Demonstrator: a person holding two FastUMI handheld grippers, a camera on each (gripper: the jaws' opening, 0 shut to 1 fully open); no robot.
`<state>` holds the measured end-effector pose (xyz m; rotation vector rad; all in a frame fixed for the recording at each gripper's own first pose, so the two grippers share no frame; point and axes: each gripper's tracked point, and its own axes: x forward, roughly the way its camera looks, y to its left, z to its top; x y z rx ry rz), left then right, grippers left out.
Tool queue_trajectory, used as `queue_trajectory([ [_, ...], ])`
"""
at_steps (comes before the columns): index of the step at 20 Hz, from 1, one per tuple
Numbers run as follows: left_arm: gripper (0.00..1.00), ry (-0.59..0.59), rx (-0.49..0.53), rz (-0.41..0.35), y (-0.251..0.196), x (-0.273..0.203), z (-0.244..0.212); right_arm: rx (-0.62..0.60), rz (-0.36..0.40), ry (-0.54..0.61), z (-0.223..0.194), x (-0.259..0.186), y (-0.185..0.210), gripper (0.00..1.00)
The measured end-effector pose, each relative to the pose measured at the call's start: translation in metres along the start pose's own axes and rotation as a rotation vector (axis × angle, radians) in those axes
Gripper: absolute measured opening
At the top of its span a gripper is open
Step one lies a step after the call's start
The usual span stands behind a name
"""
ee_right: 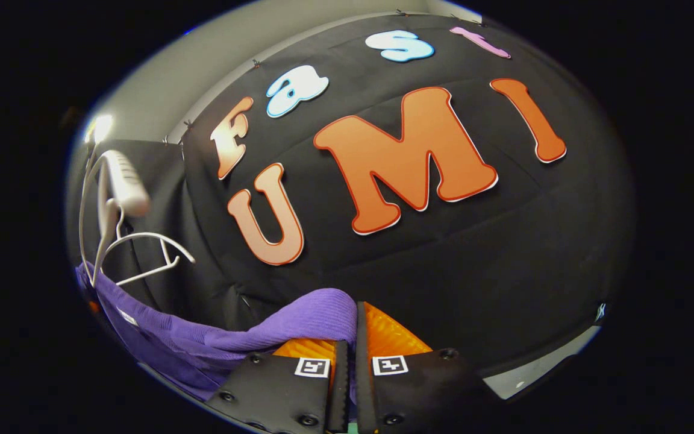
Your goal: Grasp the clothes on the hanger with both hands and then place them into the laundry hamper below.
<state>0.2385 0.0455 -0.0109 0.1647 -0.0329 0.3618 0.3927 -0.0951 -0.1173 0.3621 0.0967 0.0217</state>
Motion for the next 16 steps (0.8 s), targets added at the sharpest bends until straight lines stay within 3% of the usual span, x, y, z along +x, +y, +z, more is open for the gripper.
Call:
queue_trajectory([
  [2,0.05,0.027,0.013,0.046,0.019,0.003,-0.01,0.007,0.011,0.015,-0.008,-0.017,0.002,0.12],
  [3,0.05,0.038,0.005,0.074,0.031,0.004,-0.015,-0.005,0.014,0.015,-0.008,-0.028,0.003,0.07],
  [5,0.05,0.078,-0.053,0.066,0.041,0.0,-0.03,-0.042,0.033,0.002,-0.004,-0.048,0.01,0.07],
  [6,0.05,0.094,-0.056,0.071,0.045,-0.005,-0.039,-0.07,0.039,-0.002,-0.003,-0.056,0.016,0.12],
  [8,0.05,0.08,-0.028,0.069,0.054,-0.015,-0.042,-0.142,0.047,-0.014,0.001,-0.076,0.024,0.07],
  [9,0.05,0.07,-0.008,0.066,0.051,-0.013,-0.04,-0.165,0.054,-0.014,0.001,-0.084,0.029,0.12],
  [10,0.05,0.06,0.015,0.061,0.048,-0.014,-0.036,-0.183,0.064,-0.009,0.0,-0.093,0.033,0.07],
  [13,0.05,0.047,0.031,0.023,0.042,-0.019,-0.029,-0.217,0.099,0.001,0.002,-0.121,0.051,0.07],
  [14,0.05,0.053,0.02,-0.001,0.038,-0.021,-0.028,-0.227,0.112,0.009,0.001,-0.13,0.057,0.12],
  [16,0.05,0.072,0.001,-0.066,0.031,-0.024,-0.037,-0.246,0.153,0.033,-0.005,-0.15,0.076,0.12],
])
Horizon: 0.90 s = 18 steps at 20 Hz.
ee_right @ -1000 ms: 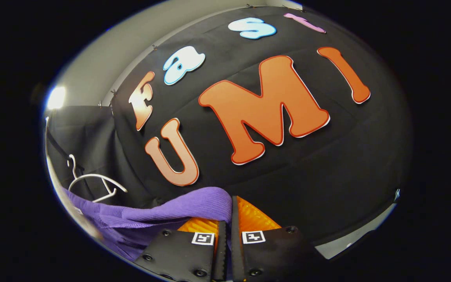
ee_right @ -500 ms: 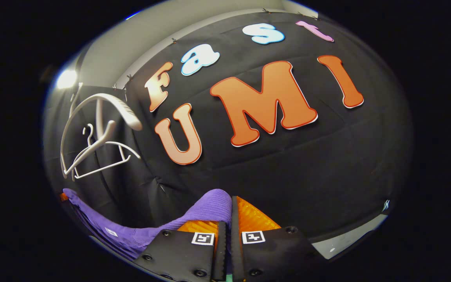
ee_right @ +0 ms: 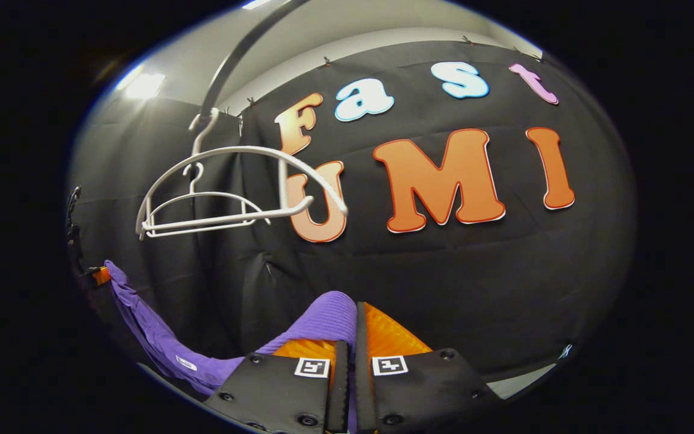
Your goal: Grasp the clothes on the hanger with both hands and then place them into the laundry hamper below.
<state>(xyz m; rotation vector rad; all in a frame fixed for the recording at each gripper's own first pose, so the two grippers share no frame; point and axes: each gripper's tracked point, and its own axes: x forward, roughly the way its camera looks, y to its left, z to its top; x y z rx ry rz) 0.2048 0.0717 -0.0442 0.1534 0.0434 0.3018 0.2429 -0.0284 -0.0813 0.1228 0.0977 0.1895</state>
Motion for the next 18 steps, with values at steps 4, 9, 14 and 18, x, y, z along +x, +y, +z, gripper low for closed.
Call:
queue_trajectory([
  [4,0.03,0.034,-0.009,-0.138,-0.038,-0.021,-0.016,-0.051,0.117,0.039,-0.009,-0.022,0.056,0.12],
  [9,0.05,0.144,-0.025,-0.377,-0.104,-0.065,-0.07,-0.061,0.273,0.137,-0.054,-0.03,0.122,0.13],
  [14,0.05,0.338,-0.086,-0.555,-0.163,-0.103,-0.151,-0.01,0.295,0.279,-0.117,-0.032,0.142,0.12],
  [18,0.06,0.555,-0.115,-0.546,-0.181,-0.114,-0.225,0.028,0.209,0.44,-0.186,-0.039,0.119,0.13],
])
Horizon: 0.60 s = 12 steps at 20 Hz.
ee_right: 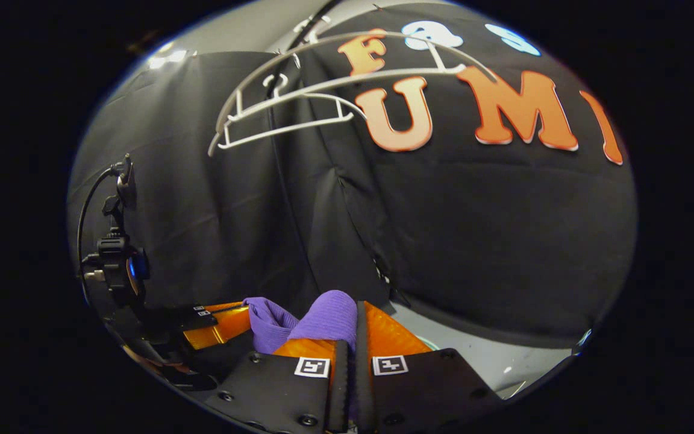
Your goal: Grasp the clothes on the hanger with both hands and then place them into the laundry hamper below.
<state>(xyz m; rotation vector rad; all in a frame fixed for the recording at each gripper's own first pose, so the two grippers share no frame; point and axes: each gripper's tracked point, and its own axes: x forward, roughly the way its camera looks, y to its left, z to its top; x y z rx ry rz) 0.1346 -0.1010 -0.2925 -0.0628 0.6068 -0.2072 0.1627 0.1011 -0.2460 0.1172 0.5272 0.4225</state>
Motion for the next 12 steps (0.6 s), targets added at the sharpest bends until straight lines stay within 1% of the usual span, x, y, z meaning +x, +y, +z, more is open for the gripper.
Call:
queue_trajectory([
  [2,0.06,0.071,-0.026,0.005,0.0,0.008,-0.024,0.021,-0.025,0.066,-0.032,0.007,-0.013,0.13],
  [6,0.07,0.216,-0.006,0.038,0.004,0.027,-0.08,0.058,-0.065,0.176,-0.075,0.029,-0.023,0.13],
  [9,0.08,0.268,-0.036,0.059,0.014,0.028,-0.091,0.055,-0.092,0.211,-0.09,0.041,-0.029,0.13],
  [10,0.11,0.28,-0.047,0.082,0.018,0.028,-0.092,0.045,-0.099,0.22,-0.093,0.043,-0.03,0.07],
  [11,0.07,0.282,-0.056,0.099,0.025,0.029,-0.095,0.036,-0.095,0.235,-0.097,0.042,-0.029,0.14],
  [12,0.25,0.287,-0.065,0.119,0.03,0.027,-0.094,0.028,-0.093,0.259,-0.11,0.043,-0.031,0.16],
])
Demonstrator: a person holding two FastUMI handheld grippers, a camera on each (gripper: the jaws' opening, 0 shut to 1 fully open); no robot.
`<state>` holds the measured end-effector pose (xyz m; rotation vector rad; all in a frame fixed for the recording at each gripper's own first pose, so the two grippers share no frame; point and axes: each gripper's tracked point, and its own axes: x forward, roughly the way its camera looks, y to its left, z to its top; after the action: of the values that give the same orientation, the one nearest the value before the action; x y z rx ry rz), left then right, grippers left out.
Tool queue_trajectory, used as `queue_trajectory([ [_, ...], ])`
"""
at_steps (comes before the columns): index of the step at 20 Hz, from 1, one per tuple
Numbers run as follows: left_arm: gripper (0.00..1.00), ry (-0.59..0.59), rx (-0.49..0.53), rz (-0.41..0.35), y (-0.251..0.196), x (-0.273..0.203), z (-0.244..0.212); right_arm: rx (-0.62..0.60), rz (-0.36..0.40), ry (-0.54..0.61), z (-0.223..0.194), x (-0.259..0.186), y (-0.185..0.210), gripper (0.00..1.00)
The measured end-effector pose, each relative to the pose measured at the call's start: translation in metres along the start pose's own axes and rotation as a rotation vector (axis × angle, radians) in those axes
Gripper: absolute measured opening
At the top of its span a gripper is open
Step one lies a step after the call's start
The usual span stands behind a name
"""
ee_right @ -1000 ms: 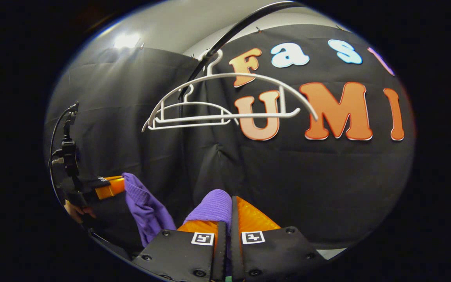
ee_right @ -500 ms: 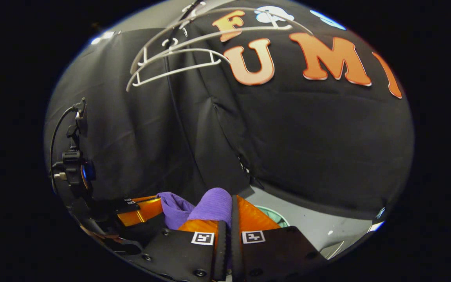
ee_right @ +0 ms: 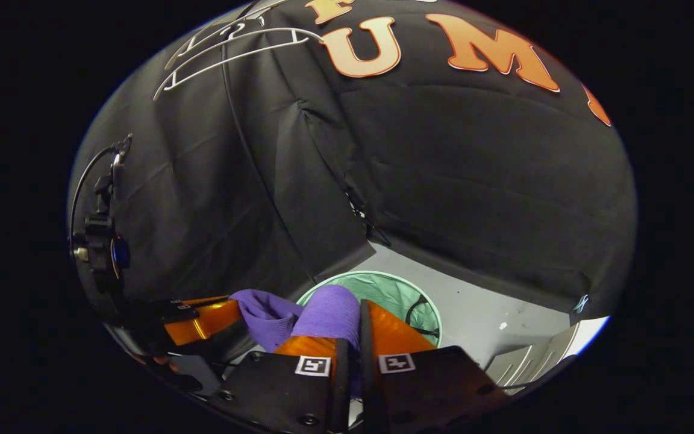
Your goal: Grasp the clothes on the hanger with both hands and then place them into the laundry hamper below.
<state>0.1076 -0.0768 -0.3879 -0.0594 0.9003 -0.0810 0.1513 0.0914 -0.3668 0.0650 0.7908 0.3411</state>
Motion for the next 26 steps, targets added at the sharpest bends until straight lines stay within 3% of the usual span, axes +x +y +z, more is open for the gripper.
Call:
queue_trajectory([
  [2,0.32,0.022,-0.021,0.042,0.013,-0.001,-0.005,0.009,0.026,0.057,-0.019,0.0,0.0,0.49],
  [5,0.83,0.097,-0.034,0.088,0.031,0.0,-0.029,0.06,0.033,0.08,-0.024,-0.001,0.006,0.99],
  [6,1.0,0.113,-0.039,0.094,0.035,-0.001,-0.033,0.071,0.031,0.083,-0.028,0.0,0.007,0.99],
  [8,0.95,0.132,-0.056,0.087,0.028,-0.001,-0.039,0.074,0.022,0.086,-0.036,-0.003,0.0,0.99],
  [12,0.95,0.124,-0.063,0.062,0.031,0.001,-0.051,0.07,0.011,0.084,-0.035,-0.001,-0.001,0.99],
  [19,0.95,0.054,-0.043,0.017,0.017,-0.015,-0.026,0.07,0.0,0.037,-0.022,-0.02,-0.005,0.99],
  [23,0.95,-0.032,-0.038,0.011,0.011,-0.025,0.0,0.069,-0.014,-0.025,-0.007,-0.032,-0.006,0.99],
  [24,0.95,-0.067,-0.027,0.012,0.012,-0.03,0.01,0.066,-0.022,-0.052,0.003,-0.037,-0.007,0.91],
  [26,0.95,-0.155,0.005,0.013,0.012,-0.048,0.03,0.057,-0.031,-0.115,0.022,-0.043,-0.011,0.91],
])
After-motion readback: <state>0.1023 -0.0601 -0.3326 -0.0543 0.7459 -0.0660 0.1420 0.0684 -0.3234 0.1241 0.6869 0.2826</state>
